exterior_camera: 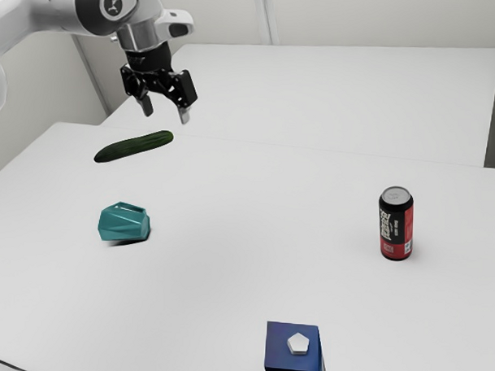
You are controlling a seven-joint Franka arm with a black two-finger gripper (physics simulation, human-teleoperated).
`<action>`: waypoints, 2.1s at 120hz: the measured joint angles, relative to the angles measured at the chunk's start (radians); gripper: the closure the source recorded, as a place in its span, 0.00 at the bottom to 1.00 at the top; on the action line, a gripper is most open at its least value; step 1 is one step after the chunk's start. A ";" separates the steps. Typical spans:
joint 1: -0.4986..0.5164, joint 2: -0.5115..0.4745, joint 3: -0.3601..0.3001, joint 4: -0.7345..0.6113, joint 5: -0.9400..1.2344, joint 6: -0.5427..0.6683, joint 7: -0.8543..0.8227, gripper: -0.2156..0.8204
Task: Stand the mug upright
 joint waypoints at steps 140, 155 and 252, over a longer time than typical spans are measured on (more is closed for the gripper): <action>0.480 -0.152 0.001 -0.538 -0.418 0.214 0.352 0.21; 0.570 -0.086 0.001 -0.545 -0.476 0.222 0.469 0.21; 0.752 0.286 0.002 -0.369 -0.644 0.202 0.935 0.21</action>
